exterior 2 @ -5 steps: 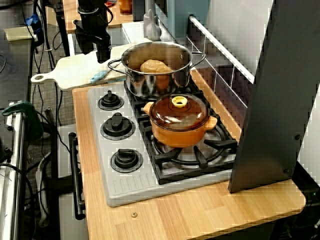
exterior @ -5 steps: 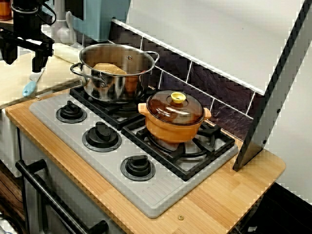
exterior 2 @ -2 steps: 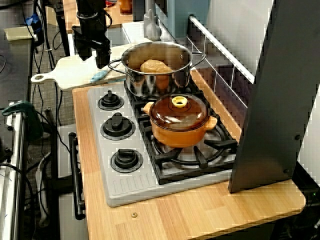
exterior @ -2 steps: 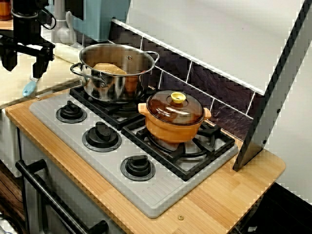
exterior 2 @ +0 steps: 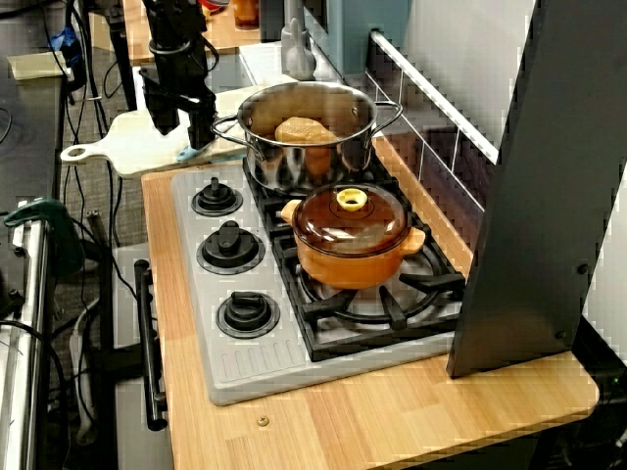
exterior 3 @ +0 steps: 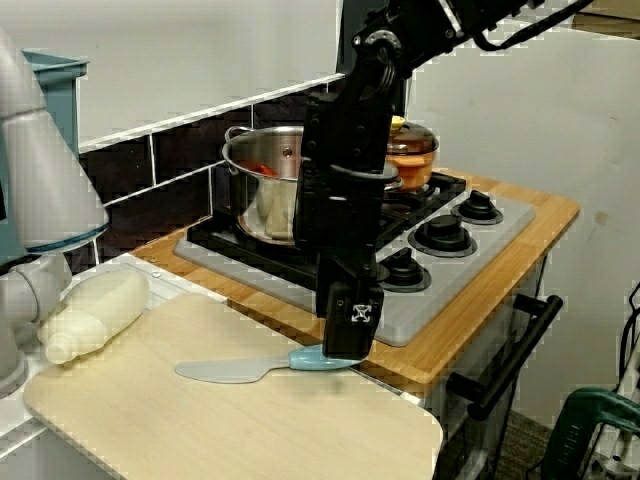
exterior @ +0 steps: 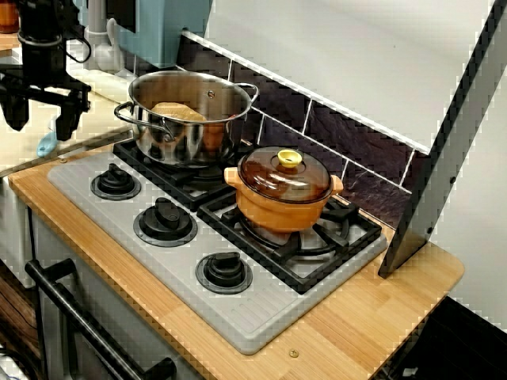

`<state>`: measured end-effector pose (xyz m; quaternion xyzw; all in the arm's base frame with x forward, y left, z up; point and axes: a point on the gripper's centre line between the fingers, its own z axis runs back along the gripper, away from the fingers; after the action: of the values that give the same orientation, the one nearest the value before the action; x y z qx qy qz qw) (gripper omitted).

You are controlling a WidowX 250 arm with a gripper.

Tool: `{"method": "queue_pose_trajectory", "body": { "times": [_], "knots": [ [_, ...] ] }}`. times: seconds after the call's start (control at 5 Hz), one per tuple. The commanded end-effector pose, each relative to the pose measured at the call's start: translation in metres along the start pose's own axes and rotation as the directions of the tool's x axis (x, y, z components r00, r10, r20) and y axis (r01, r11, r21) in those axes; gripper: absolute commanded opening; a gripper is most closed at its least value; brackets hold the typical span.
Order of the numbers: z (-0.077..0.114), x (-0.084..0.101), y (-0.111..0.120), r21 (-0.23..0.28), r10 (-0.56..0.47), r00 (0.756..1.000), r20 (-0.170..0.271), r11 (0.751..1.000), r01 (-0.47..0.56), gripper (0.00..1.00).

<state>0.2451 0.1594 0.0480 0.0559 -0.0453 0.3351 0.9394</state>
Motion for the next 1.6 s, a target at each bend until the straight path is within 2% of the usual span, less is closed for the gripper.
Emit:
{"method": "queue_pose_trajectory", "body": {
  "times": [0.0,0.2,0.4,0.6,1.0,1.2,1.4],
  "knots": [
    [-0.003,0.010,-0.015,0.000,0.030,0.999,0.019,1.000,-0.030,1.00],
    [-0.006,0.013,-0.015,0.004,0.031,0.999,0.020,1.000,-0.031,1.00],
    [-0.006,0.014,-0.014,0.000,0.012,1.000,0.023,1.000,-0.012,0.23],
    [-0.005,0.012,-0.012,0.000,0.005,1.000,0.031,1.000,-0.005,0.00],
    [-0.003,0.012,-0.005,-0.012,-0.011,1.000,0.027,1.000,0.011,0.00],
    [-0.002,0.012,-0.004,-0.008,-0.017,1.000,0.025,1.000,0.017,0.96],
    [0.000,0.014,-0.002,-0.017,-0.024,1.000,0.015,1.000,0.024,1.00]
  ]
}}
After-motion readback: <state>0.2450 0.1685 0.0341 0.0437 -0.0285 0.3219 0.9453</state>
